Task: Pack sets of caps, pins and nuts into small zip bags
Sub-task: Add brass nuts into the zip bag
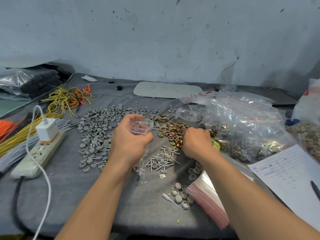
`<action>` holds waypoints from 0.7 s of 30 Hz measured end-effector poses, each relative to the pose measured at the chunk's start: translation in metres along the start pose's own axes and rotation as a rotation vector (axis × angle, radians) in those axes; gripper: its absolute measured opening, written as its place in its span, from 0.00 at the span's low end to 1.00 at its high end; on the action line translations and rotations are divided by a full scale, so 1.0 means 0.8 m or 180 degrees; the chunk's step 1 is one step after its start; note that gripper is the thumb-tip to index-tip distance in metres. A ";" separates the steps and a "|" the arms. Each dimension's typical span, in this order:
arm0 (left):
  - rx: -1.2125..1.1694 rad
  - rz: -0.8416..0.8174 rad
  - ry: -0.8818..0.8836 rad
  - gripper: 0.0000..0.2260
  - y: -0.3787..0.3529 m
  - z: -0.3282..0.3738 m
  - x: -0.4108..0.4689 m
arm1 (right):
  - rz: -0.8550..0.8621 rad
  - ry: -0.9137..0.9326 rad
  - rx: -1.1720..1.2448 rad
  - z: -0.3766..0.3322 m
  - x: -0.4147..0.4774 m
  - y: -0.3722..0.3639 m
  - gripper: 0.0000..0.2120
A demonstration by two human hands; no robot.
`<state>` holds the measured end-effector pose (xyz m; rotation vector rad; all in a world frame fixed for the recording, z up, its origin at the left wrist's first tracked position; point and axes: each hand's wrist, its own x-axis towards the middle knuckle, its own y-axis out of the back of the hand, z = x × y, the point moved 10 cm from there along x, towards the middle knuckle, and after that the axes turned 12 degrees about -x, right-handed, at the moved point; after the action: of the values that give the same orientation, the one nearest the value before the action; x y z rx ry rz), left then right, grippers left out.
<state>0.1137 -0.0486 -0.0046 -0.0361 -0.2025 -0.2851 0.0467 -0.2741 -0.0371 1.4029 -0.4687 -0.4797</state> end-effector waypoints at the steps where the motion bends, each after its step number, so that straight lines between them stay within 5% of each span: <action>1: 0.0014 -0.0021 -0.0003 0.22 -0.001 0.000 0.000 | -0.0008 0.0044 -0.0001 -0.004 -0.001 -0.001 0.03; 6: 0.0090 -0.0051 -0.0012 0.23 0.002 0.000 -0.001 | -0.0183 0.0054 0.0376 -0.003 -0.002 -0.007 0.14; 11: 0.0171 -0.0046 0.0005 0.23 0.003 -0.001 -0.002 | -0.0069 -0.0112 -0.0118 0.002 -0.008 0.007 0.04; 21: 0.0259 -0.0150 0.0040 0.24 -0.002 -0.007 -0.001 | -0.0349 0.0082 -0.0211 -0.005 -0.015 0.002 0.06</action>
<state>0.1137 -0.0500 -0.0098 0.0511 -0.2024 -0.3237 0.0392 -0.2640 -0.0366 1.3740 -0.3534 -0.5605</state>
